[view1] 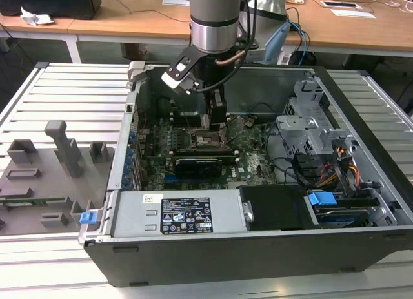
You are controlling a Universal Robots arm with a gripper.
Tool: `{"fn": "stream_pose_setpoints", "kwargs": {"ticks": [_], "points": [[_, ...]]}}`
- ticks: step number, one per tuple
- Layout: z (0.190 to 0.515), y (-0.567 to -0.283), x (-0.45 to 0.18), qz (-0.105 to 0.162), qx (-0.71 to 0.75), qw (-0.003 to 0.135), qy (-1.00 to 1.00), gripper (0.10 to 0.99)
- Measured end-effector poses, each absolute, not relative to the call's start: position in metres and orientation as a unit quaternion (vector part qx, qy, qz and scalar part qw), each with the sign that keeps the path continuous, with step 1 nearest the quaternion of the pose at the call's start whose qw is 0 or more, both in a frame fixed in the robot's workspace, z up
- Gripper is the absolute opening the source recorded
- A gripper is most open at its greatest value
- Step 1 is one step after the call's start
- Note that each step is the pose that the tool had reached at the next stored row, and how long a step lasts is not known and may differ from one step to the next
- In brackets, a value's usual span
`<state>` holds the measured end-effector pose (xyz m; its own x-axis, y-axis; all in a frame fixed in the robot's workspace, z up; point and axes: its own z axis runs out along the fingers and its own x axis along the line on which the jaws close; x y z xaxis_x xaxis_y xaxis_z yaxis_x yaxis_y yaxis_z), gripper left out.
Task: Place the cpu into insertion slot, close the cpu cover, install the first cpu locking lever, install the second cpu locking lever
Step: 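Place the cpu into insertion slot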
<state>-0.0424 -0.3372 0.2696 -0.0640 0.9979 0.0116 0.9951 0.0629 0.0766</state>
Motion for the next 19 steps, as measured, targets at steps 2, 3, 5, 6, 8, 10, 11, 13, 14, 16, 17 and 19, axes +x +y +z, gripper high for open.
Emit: {"fn": "stream_pose_setpoints", "kwargs": {"ticks": [2, 3, 5, 6, 8, 10, 11, 13, 14, 16, 17, 19], "points": [[0.269, -0.337, -0.045, 0.032, 0.684, 0.022, 0.728, 0.537], [0.268, -0.337, -0.046, 0.032, 0.685, 0.022, 0.728, 0.537], [0.265, -0.335, -0.047, 0.032, 0.686, 0.022, 0.726, 0.537], [0.262, -0.335, -0.047, 0.032, 0.686, 0.022, 0.726, 0.537], [0.258, -0.333, -0.047, 0.032, 0.686, 0.022, 0.726, 0.537], [0.255, -0.332, -0.047, 0.032, 0.686, 0.022, 0.726, 0.537], [0.254, -0.332, -0.047, 0.032, 0.686, 0.022, 0.726, 0.537], [0.253, -0.332, -0.047, 0.032, 0.686, 0.022, 0.726, 0.537], [0.252, -0.332, -0.047, 0.032, 0.686, 0.022, 0.726, 0.537], [0.250, -0.331, -0.047, 0.032, 0.686, 0.022, 0.726, 0.537], [0.249, -0.330, -0.047, 0.032, 0.686, 0.022, 0.726, 0.537], [0.247, -0.329, -0.047, 0.032, 0.686, 0.022, 0.726, 0.537]]}}
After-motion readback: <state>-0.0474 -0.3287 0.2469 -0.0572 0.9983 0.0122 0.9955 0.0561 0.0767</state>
